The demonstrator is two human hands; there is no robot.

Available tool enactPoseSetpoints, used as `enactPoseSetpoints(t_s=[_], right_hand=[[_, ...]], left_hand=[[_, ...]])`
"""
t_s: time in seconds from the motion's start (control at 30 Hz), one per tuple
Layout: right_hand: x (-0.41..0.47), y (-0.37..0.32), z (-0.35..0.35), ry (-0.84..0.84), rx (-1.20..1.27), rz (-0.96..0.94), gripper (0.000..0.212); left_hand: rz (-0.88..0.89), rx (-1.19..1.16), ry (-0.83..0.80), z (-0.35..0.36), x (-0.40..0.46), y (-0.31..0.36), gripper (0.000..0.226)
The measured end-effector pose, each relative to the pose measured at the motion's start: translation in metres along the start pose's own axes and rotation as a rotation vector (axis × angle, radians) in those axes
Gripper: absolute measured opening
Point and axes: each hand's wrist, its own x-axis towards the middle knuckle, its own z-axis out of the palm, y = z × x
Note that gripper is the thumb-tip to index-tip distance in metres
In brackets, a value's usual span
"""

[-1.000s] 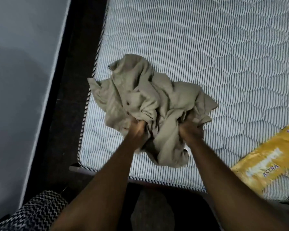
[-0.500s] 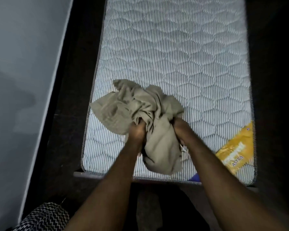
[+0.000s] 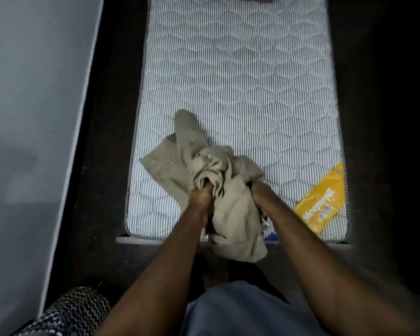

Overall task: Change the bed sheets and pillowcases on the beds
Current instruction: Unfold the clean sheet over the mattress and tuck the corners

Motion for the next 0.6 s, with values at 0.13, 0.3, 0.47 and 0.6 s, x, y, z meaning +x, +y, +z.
enactPoseSetpoints(t_s=[0.13,0.3,0.47,0.6], right_hand=[[-0.011,-0.033,-0.028,0.071,0.154,-0.064,0.049],[-0.096,-0.187,-0.194,0.729,0.198,-0.587,0.058],[-0.261,-0.242,-0.366,1.361,0.328,-0.945,0.025],[-0.294,-0.215,-0.382,1.554,0.546,-1.014,0.023]], left_hand=[[0.019,-0.001,-0.126,0.023,-0.002,0.035,0.051],[0.638,0.074,-0.237,0.098,-0.1,0.276,0.05],[1.361,0.331,0.175,0.063,-0.237,0.481,0.057],[1.557,0.673,0.385,0.029,-0.294,0.495,0.062]])
